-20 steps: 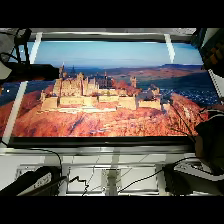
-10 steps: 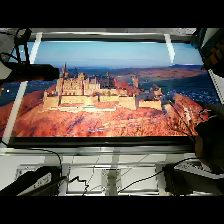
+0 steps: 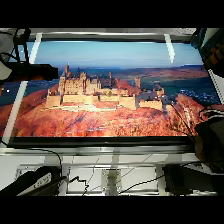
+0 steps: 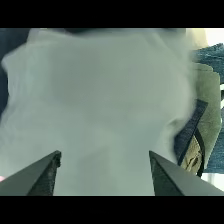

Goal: Fold the clothes and pants, and hang the long-sleeved shirts on hangers.

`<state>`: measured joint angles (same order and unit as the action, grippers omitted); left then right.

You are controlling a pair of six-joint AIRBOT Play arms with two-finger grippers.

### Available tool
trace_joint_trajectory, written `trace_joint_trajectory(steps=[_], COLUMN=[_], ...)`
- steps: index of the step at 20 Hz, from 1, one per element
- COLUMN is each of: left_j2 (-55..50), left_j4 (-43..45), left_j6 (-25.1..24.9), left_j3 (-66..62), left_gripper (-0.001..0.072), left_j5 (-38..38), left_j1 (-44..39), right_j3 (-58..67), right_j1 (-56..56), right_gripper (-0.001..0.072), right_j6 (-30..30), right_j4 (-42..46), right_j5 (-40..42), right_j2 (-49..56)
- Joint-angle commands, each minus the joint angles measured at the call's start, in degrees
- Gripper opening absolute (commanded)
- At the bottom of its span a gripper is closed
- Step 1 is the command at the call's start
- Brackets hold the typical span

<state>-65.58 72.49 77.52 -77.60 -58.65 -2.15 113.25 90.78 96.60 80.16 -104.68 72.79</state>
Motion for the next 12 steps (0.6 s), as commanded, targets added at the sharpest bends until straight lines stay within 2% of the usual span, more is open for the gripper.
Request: trace_joint_trajectory(steps=[1,2,3,4,6,8,10,12], left_j2=[-0.04,-0.04,-0.04,-0.04,-0.04,-0.04,-0.04,-0.04], left_j4=[0.39,0.39,0.39,0.39,0.37,0.37,0.37,0.37], left_j6=[0.00,0.02,0.02,0.02,0.02,0.02,0.02,0.02], left_j3=[-0.02,-0.02,-0.02,-0.02,-0.02,-0.02,-0.02,-0.02], left_gripper=[0.0011,0.0011,0.0011,0.0011,0.0011,0.0011,0.0011,0.0011], left_j5=[0.39,0.39,0.39,0.39,0.37,0.39,0.39,0.37], left_j1=[0.04,0.04,0.04,0.04,0.04,0.04,0.04,0.04], right_j3=[-0.11,-0.11,-0.11,-0.11,-0.07,-0.02,-0.04,0.37], right_j1=[2.54,2.34,1.66,0.28,-4.94,-13.84,-26.21,-42.32], right_gripper=[0.0459,0.0212,0.0078,0.0008,0.0008,0.0006,0.0006,0.0006], right_j6=[-0.24,-2.03,-3.82,-5.09,-6.08,-6.25,-6.82,-7.32], right_j4=[-8.83,-15.43,-22.01,-28.59,-37.31,-39.36,-36.85,-28.09], right_j5=[1.88,2.99,3.26,3.15,2.99,2.38,2.25,2.54], right_j2=[-0.09,0.04,0.33,0.76,0.94,0.39,-0.70,-1.88])
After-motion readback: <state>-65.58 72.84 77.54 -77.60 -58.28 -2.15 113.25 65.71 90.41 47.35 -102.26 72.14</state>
